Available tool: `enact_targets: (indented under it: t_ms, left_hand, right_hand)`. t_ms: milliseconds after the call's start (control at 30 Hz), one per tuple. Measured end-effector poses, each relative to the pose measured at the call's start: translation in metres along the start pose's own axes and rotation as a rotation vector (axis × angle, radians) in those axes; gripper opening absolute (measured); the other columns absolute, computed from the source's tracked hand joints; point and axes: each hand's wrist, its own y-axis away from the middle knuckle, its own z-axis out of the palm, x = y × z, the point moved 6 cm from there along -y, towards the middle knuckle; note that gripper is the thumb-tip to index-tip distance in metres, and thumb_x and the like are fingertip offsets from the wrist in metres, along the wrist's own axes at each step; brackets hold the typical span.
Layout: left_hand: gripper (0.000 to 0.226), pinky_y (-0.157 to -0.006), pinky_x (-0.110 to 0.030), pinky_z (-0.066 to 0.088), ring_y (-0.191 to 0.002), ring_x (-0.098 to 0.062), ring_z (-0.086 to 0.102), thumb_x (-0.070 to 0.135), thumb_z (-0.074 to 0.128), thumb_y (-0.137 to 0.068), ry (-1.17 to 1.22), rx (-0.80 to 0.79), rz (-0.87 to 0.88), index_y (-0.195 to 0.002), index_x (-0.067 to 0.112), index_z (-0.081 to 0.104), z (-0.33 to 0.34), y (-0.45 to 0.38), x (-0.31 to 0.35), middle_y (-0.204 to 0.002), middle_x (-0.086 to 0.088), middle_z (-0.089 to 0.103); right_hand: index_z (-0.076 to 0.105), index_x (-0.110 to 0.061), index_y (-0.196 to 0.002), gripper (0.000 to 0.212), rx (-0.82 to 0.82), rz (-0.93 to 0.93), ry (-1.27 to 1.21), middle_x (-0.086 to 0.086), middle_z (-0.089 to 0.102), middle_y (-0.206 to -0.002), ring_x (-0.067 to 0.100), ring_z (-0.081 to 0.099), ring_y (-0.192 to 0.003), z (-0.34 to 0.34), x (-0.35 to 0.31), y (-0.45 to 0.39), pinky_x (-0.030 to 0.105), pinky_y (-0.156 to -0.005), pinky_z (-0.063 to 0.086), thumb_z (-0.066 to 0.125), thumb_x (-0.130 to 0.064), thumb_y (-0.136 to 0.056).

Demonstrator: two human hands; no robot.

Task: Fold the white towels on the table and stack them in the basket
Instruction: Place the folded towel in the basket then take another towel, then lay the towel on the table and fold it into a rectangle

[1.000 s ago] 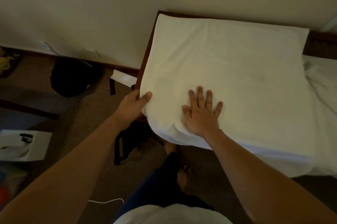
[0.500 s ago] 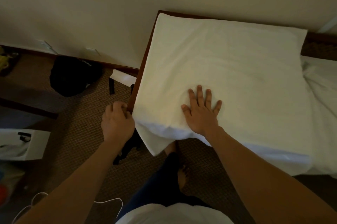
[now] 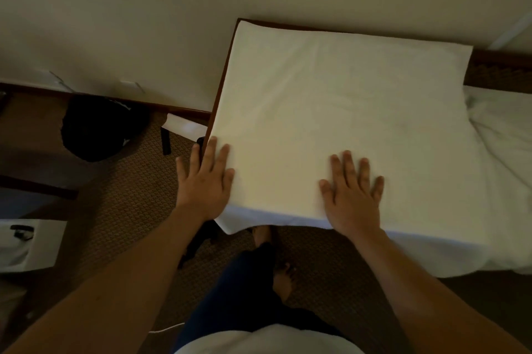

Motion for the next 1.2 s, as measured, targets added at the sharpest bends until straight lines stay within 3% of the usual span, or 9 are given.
enact_targets:
  t_ms: [100,267,333,433,533,700,967,1100,1200]
  left_hand:
    - [0.068,-0.120,-0.068,-0.006,-0.156,-0.039,-0.009,0.047,0.013,-0.100,0.012,0.080,-0.111,-0.164,0.024,0.005,-0.009,0.000,0.022,-0.171,-0.008,-0.011]
    - [0.067,-0.121,-0.066,0.010,-0.158,-0.033,0.001,0.058,0.023,-0.102,0.049,0.058,0.337,-0.163,0.029,0.019,-0.006,-0.029,0.106,-0.172,-0.006,0.004]
    - [0.069,-0.123,-0.063,0.002,-0.158,-0.029,-0.004,0.063,0.018,-0.102,0.039,0.054,0.275,-0.163,0.033,0.013,-0.010,-0.068,0.092,-0.172,-0.002,-0.002]
    - [0.068,-0.123,-0.063,-0.003,-0.157,-0.028,-0.014,0.059,0.010,-0.104,0.023,0.061,0.043,-0.164,0.028,-0.003,-0.029,-0.136,0.048,-0.171,0.001,-0.015]
    - [0.068,-0.121,-0.067,-0.003,-0.156,-0.035,-0.012,0.049,0.011,-0.105,0.054,0.070,-0.123,-0.164,0.017,-0.002,-0.054,-0.193,0.042,-0.170,-0.006,-0.015]
    - [0.069,-0.123,-0.061,-0.007,-0.156,-0.030,-0.016,0.061,0.007,-0.101,0.016,0.047,0.266,-0.163,0.032,-0.004,-0.069,-0.262,0.109,-0.170,-0.004,-0.016]
    - [0.079,-0.123,-0.063,0.001,-0.157,-0.033,-0.009,0.072,0.014,-0.098,0.053,0.039,0.011,-0.163,0.030,-0.003,-0.099,-0.383,0.052,-0.171,0.000,-0.014]
    - [0.077,-0.119,-0.071,-0.001,-0.156,-0.039,-0.008,0.061,0.014,-0.101,0.042,0.036,-0.188,-0.164,0.019,-0.002,-0.110,-0.399,0.050,-0.171,-0.005,-0.012]
    - [0.071,-0.120,-0.068,-0.001,-0.156,-0.041,-0.007,0.051,0.021,-0.103,-0.009,0.124,-0.018,-0.164,0.017,0.003,-0.109,-0.372,0.110,-0.171,-0.012,-0.009]
  right_hand:
    - [-0.004,-0.030,-0.163,0.069,0.026,0.063,-0.037,-0.001,-0.016,-0.170,0.031,-0.015,-0.156,-0.002,-0.007,-0.001,0.065,-0.120,-0.007,0.003,-0.059,-0.101]
    - [0.013,-0.028,-0.164,0.068,0.036,-0.215,0.000,0.004,0.002,-0.172,0.032,-0.003,-0.157,-0.010,-0.069,-0.035,0.064,-0.122,0.001,0.017,-0.058,-0.102]
    - [0.004,-0.034,-0.163,0.068,0.016,-0.174,0.006,-0.001,-0.006,-0.172,0.030,-0.011,-0.157,-0.017,-0.067,-0.066,0.061,-0.123,-0.004,0.011,-0.061,-0.101]
    - [-0.005,-0.036,-0.162,0.066,0.026,-0.034,-0.006,-0.004,-0.015,-0.170,0.030,-0.018,-0.156,-0.033,-0.048,-0.114,0.058,-0.123,-0.009,0.012,-0.060,-0.103]
    - [-0.006,-0.031,-0.163,0.068,0.037,0.036,-0.034,0.000,-0.016,-0.170,0.032,-0.020,-0.155,-0.053,-0.054,-0.164,0.059,-0.123,-0.009,0.014,-0.058,-0.104]
    - [-0.007,-0.033,-0.162,0.067,0.048,-0.008,-0.043,-0.001,-0.019,-0.170,0.031,-0.023,-0.154,-0.073,-0.085,-0.239,0.058,-0.123,-0.011,0.011,-0.060,-0.103]
    - [-0.005,-0.036,-0.162,0.070,0.085,0.024,-0.055,-0.005,-0.015,-0.170,0.028,-0.019,-0.156,-0.073,-0.083,-0.262,0.057,-0.123,-0.010,0.007,-0.065,-0.100]
    - [0.002,-0.036,-0.162,0.072,0.050,-0.008,-0.110,-0.005,-0.011,-0.171,0.027,-0.016,-0.156,-0.076,-0.079,-0.269,0.057,-0.123,-0.009,0.009,-0.065,-0.097]
    - [0.009,-0.033,-0.163,0.070,0.069,-0.081,-0.152,-0.003,-0.006,-0.171,0.025,-0.013,-0.157,-0.081,-0.070,-0.271,0.054,-0.125,-0.005,0.010,-0.061,-0.098]
